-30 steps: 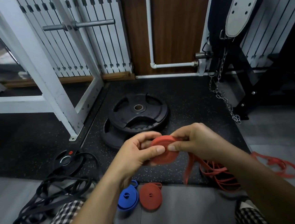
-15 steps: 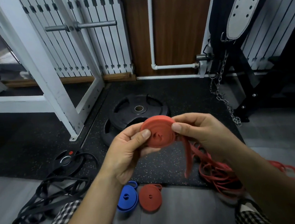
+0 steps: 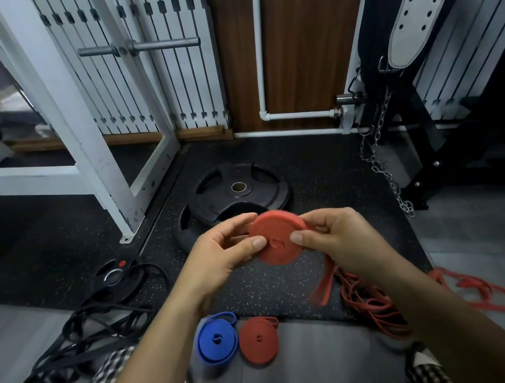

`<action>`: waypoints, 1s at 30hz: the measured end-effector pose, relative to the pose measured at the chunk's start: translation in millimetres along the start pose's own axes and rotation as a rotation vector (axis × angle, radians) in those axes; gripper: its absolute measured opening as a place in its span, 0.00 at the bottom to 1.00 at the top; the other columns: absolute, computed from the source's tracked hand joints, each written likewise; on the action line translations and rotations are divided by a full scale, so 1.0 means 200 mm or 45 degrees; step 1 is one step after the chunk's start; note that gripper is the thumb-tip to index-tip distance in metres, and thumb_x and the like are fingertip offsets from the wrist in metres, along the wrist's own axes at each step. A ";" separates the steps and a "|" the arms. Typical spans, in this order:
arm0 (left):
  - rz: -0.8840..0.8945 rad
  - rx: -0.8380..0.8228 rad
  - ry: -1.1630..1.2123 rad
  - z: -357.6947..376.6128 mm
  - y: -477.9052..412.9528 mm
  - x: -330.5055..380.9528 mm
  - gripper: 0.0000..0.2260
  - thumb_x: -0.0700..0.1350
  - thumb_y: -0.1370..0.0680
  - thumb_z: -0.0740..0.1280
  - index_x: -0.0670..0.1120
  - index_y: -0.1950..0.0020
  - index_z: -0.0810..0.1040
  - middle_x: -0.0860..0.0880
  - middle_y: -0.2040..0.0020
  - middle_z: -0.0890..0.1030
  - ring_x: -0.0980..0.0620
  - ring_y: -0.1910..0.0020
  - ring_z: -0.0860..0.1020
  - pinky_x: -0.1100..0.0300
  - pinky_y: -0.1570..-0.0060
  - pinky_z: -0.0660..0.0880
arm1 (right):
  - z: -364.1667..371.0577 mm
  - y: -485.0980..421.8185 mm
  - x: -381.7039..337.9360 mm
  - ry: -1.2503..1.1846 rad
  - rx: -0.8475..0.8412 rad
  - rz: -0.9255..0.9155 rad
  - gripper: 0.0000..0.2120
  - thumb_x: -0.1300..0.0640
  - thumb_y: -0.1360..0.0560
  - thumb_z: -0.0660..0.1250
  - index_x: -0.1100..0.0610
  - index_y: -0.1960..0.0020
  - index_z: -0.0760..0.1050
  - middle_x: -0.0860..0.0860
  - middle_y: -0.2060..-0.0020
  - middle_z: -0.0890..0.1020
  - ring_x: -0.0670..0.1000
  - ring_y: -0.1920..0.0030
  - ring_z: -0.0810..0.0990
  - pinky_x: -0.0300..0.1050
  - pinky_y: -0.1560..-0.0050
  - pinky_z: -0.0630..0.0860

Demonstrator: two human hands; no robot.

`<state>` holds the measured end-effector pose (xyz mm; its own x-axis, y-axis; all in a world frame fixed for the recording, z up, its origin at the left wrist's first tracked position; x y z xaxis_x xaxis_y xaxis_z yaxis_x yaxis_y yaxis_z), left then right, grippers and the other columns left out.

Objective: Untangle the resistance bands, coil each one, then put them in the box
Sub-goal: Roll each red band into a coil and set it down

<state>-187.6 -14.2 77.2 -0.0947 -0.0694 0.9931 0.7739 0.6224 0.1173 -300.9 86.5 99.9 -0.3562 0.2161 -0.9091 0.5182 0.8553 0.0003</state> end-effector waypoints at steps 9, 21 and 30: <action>-0.044 -0.022 0.196 0.02 0.00 -0.01 0.11 0.41 0.38 0.70 0.43 0.57 0.81 0.47 0.64 0.84 0.54 0.66 0.81 0.64 0.64 0.79 | 0.05 0.00 -0.01 -0.269 -0.161 0.066 0.09 0.63 0.31 0.72 0.56 0.52 0.78 0.52 0.61 0.85 0.47 0.59 0.84 0.39 0.54 0.80; 0.080 0.079 0.238 -0.01 0.03 0.05 0.11 0.40 0.38 0.70 0.43 0.56 0.80 0.50 0.66 0.84 0.57 0.66 0.81 0.66 0.65 0.78 | 0.03 0.01 -0.03 -0.296 -0.130 -0.030 0.05 0.61 0.29 0.69 0.54 0.55 0.80 0.49 0.62 0.83 0.43 0.62 0.80 0.33 0.58 0.77; 0.023 0.093 0.364 -0.01 0.02 0.03 0.11 0.39 0.39 0.70 0.43 0.57 0.80 0.48 0.64 0.84 0.54 0.65 0.81 0.64 0.65 0.78 | 0.01 0.00 -0.04 -0.258 -0.060 -0.058 0.04 0.58 0.28 0.68 0.54 0.54 0.81 0.50 0.60 0.83 0.42 0.61 0.81 0.32 0.59 0.76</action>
<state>-183.7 -14.1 83.7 0.1067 -0.2681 0.9575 0.7255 0.6795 0.1094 -295.9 84.2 106.6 -0.2121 0.0819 -0.9738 0.4664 0.8841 -0.0272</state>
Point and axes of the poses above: each hand's wrist, its own y-axis away from the middle knuckle, its own z-axis out of the palm, x = y × z, the point moved 10 cm from there along -y, towards the middle knuckle
